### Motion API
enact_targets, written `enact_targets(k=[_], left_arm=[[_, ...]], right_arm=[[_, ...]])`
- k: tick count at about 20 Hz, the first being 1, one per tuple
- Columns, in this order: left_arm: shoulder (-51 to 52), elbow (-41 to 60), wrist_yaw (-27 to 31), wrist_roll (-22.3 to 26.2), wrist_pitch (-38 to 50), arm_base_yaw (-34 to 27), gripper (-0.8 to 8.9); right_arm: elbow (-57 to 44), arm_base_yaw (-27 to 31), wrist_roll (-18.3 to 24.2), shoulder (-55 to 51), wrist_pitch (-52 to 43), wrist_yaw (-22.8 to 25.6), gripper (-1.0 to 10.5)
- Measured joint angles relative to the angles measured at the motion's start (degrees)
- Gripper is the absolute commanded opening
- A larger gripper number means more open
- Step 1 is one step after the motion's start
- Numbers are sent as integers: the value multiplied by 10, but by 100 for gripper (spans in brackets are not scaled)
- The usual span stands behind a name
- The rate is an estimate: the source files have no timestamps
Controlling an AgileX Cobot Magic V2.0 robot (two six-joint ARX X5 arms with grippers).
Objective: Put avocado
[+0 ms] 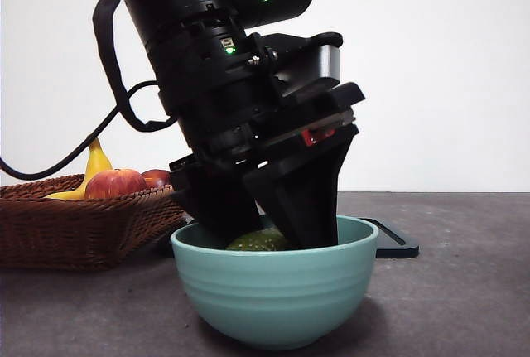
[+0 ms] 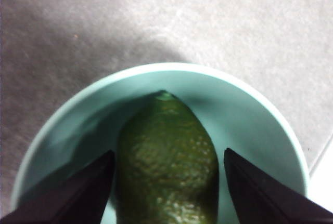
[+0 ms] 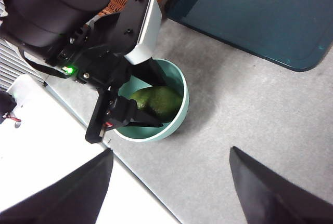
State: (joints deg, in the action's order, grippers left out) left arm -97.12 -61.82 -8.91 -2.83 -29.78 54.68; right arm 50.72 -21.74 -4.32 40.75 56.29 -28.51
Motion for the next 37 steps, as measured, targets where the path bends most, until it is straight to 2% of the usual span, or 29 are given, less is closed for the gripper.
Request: enact_targets(k=[8,11,17,23,26,32,34,37], left_arm=[[0,-85,0,0,-87,-1,343],[24,-98,0,0,-89,-16,343],[147,-102,0,-9,-85,-128,343],[260,-97,-2,-5,-132,-234,343],[325,-38,-53,0,-142,-268,343],[437,82,-202,6,-190,-275,342],[451,85,-227,21,-228,-275,342],[455,85,-229,38,-254,-275,342]], right_arm=[[0,0,0,0,0,0,355],[0,0,0,0,0,0,355],[0,0,0,0,0,0,355],[0,0,0,7,0,1,355],[0,0,0,28,-1,2,355],[0,0,0,78,-44,2,355],[0,0,0,103,-47,2,355],[0,-2,0,140,-62,2,355]])
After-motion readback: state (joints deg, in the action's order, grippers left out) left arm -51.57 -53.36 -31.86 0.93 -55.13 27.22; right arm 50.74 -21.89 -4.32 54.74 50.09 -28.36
